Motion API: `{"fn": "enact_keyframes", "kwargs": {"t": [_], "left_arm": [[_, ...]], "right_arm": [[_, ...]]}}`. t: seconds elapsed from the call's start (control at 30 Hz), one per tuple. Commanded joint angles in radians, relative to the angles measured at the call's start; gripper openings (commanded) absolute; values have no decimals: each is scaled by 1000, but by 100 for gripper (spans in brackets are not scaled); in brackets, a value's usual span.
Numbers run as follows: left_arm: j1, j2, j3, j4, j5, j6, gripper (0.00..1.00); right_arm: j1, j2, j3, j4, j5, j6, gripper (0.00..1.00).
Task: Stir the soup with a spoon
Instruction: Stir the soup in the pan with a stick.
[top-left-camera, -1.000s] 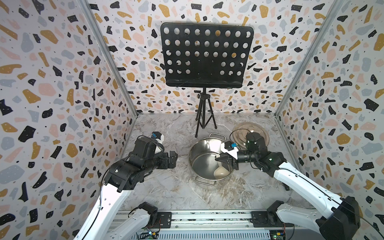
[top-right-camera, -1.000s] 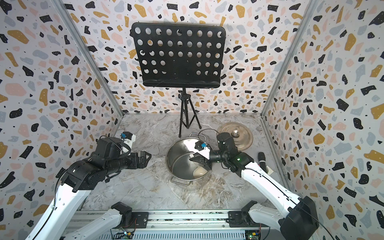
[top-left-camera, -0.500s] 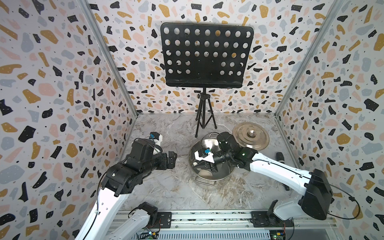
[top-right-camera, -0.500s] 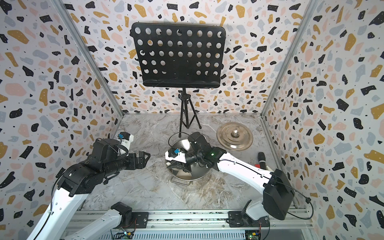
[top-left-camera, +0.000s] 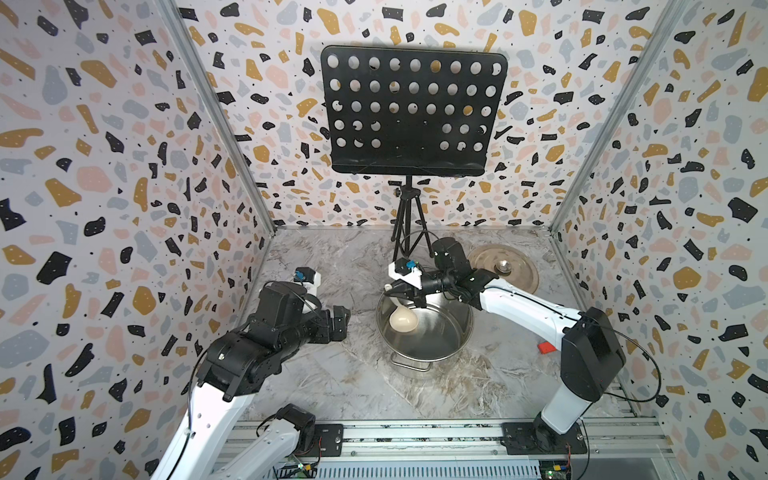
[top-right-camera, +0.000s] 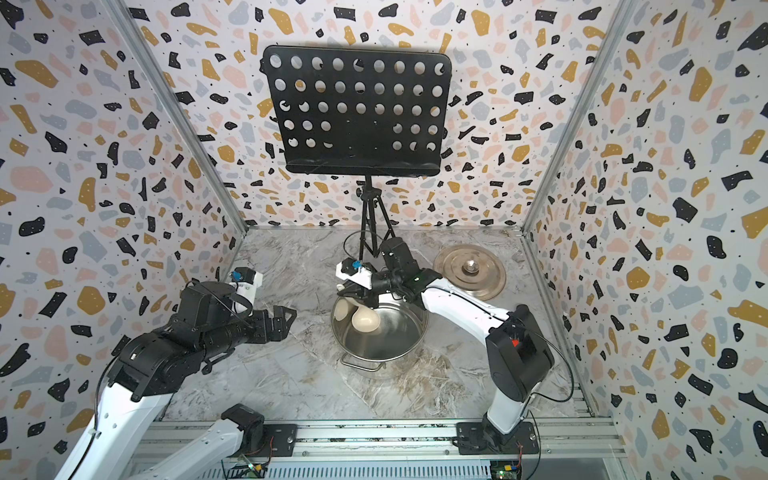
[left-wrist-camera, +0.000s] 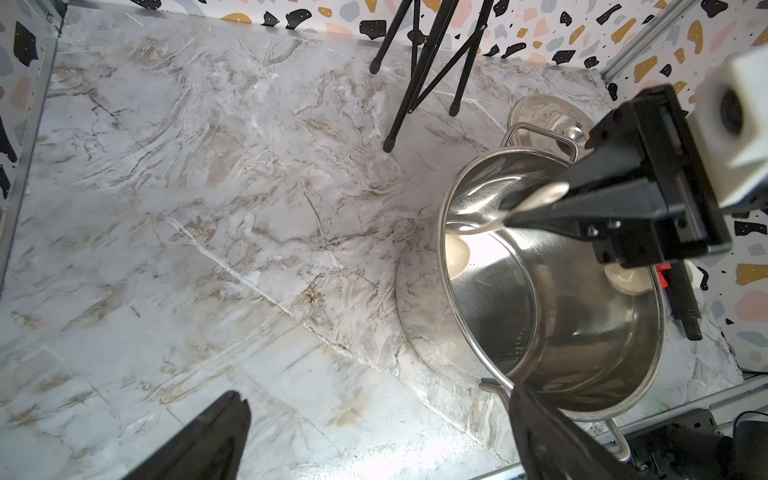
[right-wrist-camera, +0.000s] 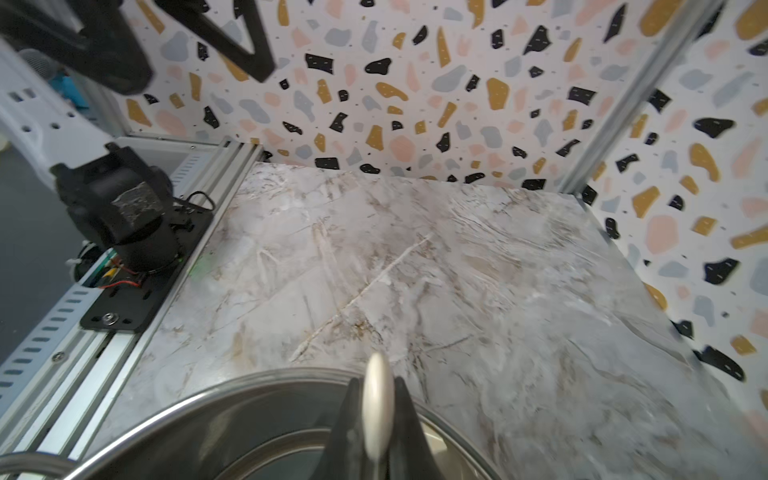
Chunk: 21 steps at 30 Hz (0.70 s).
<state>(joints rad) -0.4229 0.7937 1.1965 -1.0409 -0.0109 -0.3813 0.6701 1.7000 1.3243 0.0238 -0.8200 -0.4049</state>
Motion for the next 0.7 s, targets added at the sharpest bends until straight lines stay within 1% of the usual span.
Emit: {"fn": "enact_keyframes", "kwargs": {"t": [0.0, 0.07, 0.17, 0.3, 0.37, 0.5, 0.67], "left_arm": [[0, -12, 6, -2, -19, -4, 99], [0, -13, 5, -1, -20, -2, 99], [0, -10, 2, 3, -16, -2, 99], [0, -2, 0, 14, -7, 0, 99], [0, 4, 1, 18, -1, 4, 99], [1, 20, 2, 29, 10, 14, 99], [0, 44, 13, 38, 22, 19, 100]], "right_arm": [[-68, -76, -40, 110, -1, 103, 0], [-112, -111, -78, 110, 17, 115, 0], [-163, -189, -134, 44, 42, 95, 0], [-203, -309, -246, -10, 65, 86, 0], [-204, -373, -303, -38, 59, 87, 0], [-191, -480, -421, 1, -5, 182, 0], [-113, -590, -463, -37, 1, 209, 0]]}}
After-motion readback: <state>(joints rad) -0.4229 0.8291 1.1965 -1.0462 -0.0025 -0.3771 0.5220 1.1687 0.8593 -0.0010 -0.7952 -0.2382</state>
